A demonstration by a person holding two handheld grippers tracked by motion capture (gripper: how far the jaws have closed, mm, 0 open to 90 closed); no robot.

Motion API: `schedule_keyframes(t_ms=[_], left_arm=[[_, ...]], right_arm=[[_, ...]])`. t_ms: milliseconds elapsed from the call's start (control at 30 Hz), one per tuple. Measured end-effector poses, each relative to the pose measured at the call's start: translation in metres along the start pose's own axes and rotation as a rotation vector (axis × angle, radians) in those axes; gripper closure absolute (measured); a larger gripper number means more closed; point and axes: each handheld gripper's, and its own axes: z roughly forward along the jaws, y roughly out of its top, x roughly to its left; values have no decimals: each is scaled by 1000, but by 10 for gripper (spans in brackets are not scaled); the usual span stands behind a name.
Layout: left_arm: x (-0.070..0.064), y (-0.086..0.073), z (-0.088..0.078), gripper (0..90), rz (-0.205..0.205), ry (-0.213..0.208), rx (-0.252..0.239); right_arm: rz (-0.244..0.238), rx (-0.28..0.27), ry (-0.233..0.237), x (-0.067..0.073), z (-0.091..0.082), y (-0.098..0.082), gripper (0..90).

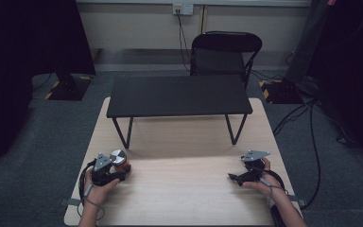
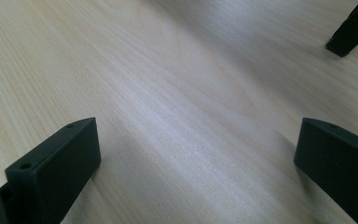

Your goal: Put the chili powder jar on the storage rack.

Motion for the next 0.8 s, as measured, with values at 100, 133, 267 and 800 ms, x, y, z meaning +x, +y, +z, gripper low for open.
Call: schedule_keyframes(t_ms=[100, 133, 267, 800], left_arm=[[-1, 1, 0, 309, 4, 3, 2], [-1, 1, 0, 309, 1, 4, 2], [-2, 3, -1, 309, 4, 4, 12], [-7, 13, -12, 310, 13, -10, 10]], right_arm=[[0, 0, 0, 0, 0, 0, 0], [0, 0, 0, 0, 0, 0, 0], [0, 0, 0, 0, 0, 0, 0], [0, 0, 0, 0, 0, 0, 0]])
